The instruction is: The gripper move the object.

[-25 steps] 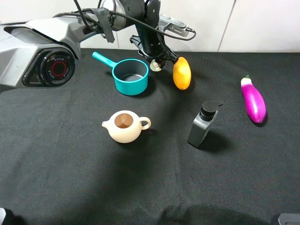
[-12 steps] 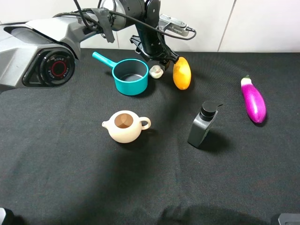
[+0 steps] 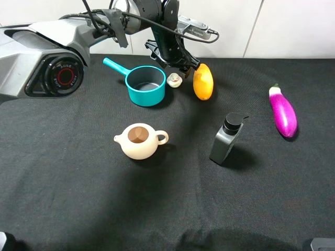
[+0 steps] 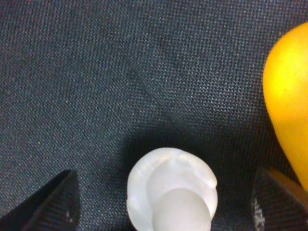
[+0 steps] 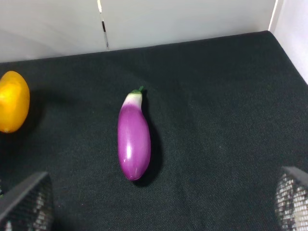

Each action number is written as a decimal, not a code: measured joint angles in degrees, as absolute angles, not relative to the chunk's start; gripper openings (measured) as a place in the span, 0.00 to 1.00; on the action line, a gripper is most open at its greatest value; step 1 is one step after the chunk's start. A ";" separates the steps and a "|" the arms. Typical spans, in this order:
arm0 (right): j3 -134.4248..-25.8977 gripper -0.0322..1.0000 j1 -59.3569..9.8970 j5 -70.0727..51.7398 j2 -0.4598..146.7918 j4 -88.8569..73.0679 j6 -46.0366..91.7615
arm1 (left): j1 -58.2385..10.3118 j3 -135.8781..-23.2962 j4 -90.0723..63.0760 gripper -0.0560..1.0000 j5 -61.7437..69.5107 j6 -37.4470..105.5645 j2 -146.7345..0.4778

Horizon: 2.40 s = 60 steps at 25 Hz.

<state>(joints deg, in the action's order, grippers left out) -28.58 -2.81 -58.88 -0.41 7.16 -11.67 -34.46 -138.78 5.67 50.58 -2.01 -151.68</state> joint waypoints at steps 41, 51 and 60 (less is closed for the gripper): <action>-28.58 0.70 -2.81 -58.88 -0.41 7.16 -11.67 | -35.33 -145.09 5.51 0.78 67.58 -2.22 -142.26; -28.58 0.70 -2.81 -58.88 -0.41 7.16 -11.67 | -37.12 -141.81 5.48 0.78 67.64 -1.05 -135.33; -28.58 0.70 -2.81 -58.88 -0.41 7.16 -11.67 | -37.29 -126.26 5.53 0.78 67.64 -0.92 -122.57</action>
